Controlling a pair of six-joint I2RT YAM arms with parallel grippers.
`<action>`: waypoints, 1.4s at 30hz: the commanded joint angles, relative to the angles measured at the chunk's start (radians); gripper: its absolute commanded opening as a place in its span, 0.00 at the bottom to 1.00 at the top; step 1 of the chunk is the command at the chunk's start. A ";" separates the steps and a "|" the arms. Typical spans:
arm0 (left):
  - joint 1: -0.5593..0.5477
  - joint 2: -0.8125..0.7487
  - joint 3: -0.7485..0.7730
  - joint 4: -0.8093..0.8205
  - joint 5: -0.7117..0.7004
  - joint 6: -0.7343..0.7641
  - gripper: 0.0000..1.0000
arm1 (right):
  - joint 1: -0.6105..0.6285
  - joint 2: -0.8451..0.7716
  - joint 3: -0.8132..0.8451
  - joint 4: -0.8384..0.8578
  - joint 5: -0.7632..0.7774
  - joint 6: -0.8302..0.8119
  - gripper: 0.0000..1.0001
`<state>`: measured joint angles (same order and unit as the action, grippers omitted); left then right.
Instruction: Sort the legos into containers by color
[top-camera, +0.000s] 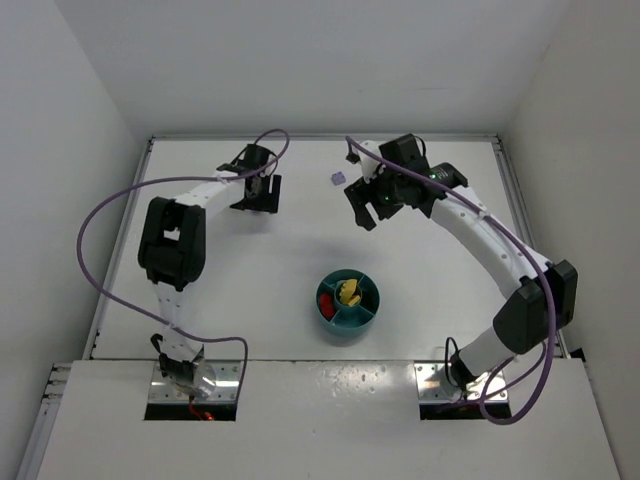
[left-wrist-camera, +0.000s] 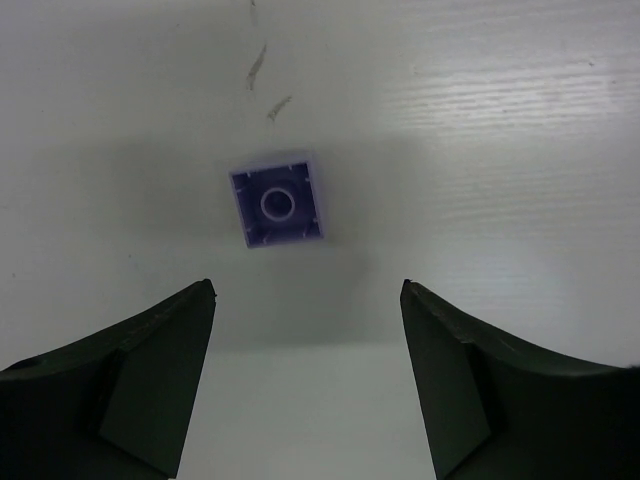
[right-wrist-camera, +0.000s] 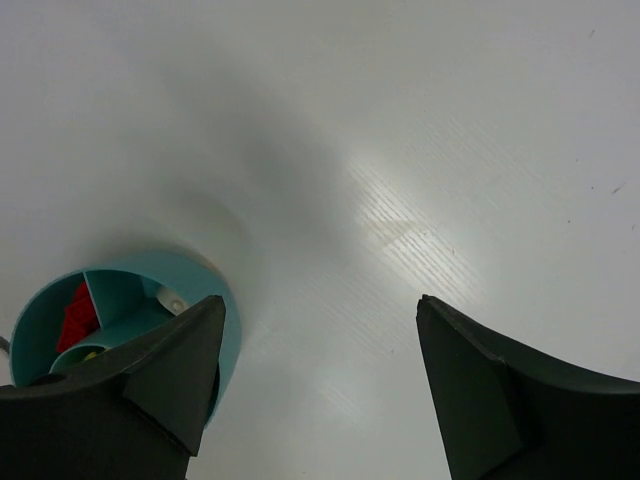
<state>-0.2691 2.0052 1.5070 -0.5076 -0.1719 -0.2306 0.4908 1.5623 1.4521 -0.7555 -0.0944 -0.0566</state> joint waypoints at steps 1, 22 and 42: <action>0.013 0.035 0.074 -0.014 -0.063 -0.053 0.81 | -0.029 -0.047 -0.013 0.030 -0.045 0.024 0.78; 0.061 0.205 0.190 -0.014 0.092 -0.019 0.34 | -0.138 0.216 0.134 0.188 0.039 0.144 0.89; 0.070 -0.315 -0.183 -0.023 0.374 0.134 0.23 | -0.147 0.967 0.789 0.240 -0.074 0.006 0.89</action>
<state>-0.2138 1.7477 1.3506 -0.5117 0.1360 -0.1291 0.3481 2.5454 2.2490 -0.5972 -0.1406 -0.0422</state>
